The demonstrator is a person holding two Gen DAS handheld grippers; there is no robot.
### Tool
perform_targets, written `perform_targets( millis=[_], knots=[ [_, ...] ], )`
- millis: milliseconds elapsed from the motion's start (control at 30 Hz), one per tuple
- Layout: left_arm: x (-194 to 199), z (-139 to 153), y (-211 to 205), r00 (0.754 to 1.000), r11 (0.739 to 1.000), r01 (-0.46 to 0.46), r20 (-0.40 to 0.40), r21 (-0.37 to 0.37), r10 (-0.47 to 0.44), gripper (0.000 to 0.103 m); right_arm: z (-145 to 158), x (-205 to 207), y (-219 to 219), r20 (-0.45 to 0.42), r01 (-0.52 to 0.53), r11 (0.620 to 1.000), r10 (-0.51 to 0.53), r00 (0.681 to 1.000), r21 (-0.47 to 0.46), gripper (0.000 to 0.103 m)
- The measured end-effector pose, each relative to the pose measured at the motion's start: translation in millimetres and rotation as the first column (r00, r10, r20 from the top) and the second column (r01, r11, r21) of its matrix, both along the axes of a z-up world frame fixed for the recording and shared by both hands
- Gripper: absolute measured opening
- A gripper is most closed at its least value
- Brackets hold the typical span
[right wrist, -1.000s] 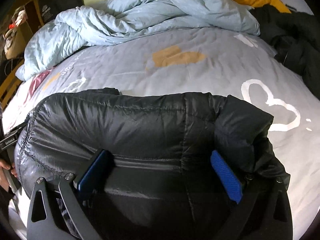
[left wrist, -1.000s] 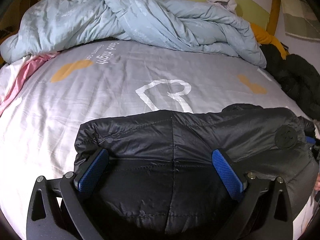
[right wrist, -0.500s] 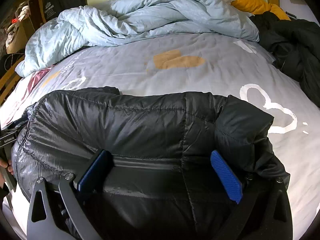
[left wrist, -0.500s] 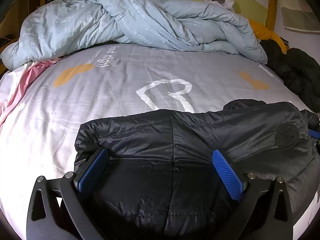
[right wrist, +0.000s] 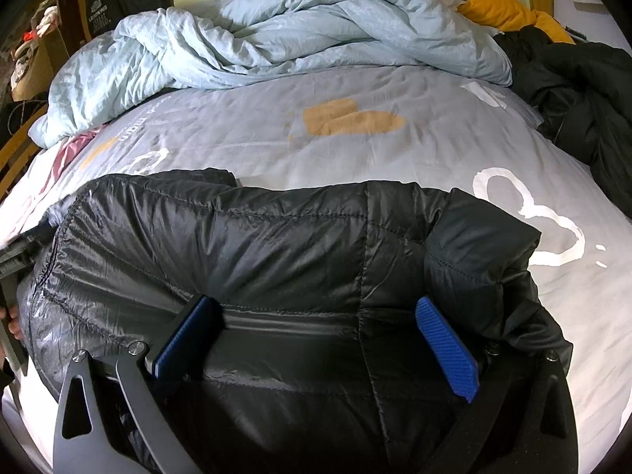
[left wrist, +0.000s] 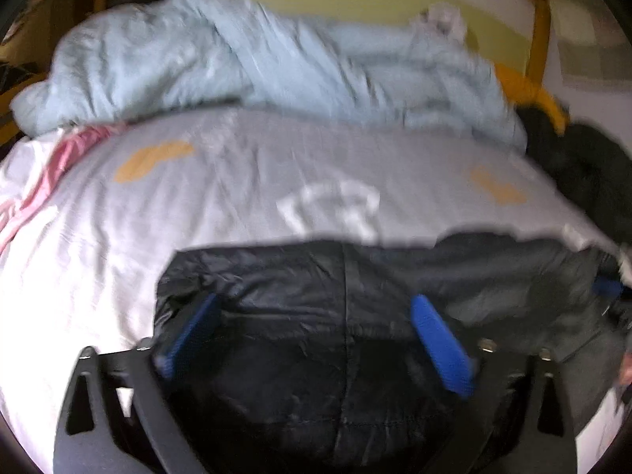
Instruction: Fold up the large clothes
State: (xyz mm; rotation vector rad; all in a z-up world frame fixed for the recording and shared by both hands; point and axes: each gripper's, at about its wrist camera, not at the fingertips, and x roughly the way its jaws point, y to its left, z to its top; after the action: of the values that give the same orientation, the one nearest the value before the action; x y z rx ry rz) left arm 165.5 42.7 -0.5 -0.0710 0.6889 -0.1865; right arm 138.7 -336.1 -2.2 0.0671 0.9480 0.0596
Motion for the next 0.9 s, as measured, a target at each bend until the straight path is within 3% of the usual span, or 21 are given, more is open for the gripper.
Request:
perform_targets(
  millis=[67,167,233,300,400,467,567,667,767,900],
  knots=[
    [-16.7,25.5,0.4,0.994,1.000,0.025,0.103,-0.015,-0.023,0.082,1.7,2.9,-0.2,-0.020,-0.004,1.000,0.004,1.000,-0.001,0.103],
    [-66.5,68.6,-13.3,0.949,0.996,0.091,0.301,0.024,-0.094,0.082,2.3,5.3,-3.2,-0.030,-0.001,1.000,0.002,1.000,0.014,0.103],
    [-95.2,82.1,-23.8,0.928,0.984,0.175,0.334,-0.007,-0.163,0.082,1.8,5.8,-2.2,-0.030,0.000,1.000,0.000,1.000,0.004,0.103],
    [-118.0,84.7,-40.0,0.922,0.963,0.262,0.312,-0.064,-0.230,0.081,1.8,6.3,-1.9,-0.034,0.000,1.000,0.000,0.999,0.001,0.103],
    [-135.5,73.0,-73.2,0.923,0.939,0.324,0.255,-0.116,-0.287,0.066,2.3,6.2,-1.4,-0.036,0.002,1.000,-0.002,0.999,0.004,0.103],
    [-135.3,57.5,-95.8,0.916,0.914,0.380,0.194,-0.140,-0.350,0.045,2.7,5.7,-1.2,-0.032,0.003,1.000,-0.004,0.999,-0.005,0.103],
    [-127.5,30.3,-118.5,0.920,0.917,0.385,0.118,-0.108,-0.373,0.033,5.4,3.5,-0.5,-0.016,0.008,0.999,-0.008,1.000,-0.033,0.103],
    [-112.4,4.2,-122.1,0.926,0.915,0.378,0.044,-0.142,-0.375,0.023,12.6,-1.7,1.7,0.004,0.001,0.999,-0.001,1.000,-0.055,0.101],
    [-104.2,-15.2,-122.4,0.928,0.920,0.371,0.008,-0.130,-0.373,0.023,34.1,-15.8,12.3,0.049,-0.050,0.997,0.053,0.997,-0.057,0.076],
    [-92.8,-38.3,-125.6,0.928,0.921,0.356,-0.055,-0.156,-0.368,0.023,77.5,-45.7,29.0,0.172,-0.161,0.986,0.153,0.973,0.037,0.046]
  ],
)
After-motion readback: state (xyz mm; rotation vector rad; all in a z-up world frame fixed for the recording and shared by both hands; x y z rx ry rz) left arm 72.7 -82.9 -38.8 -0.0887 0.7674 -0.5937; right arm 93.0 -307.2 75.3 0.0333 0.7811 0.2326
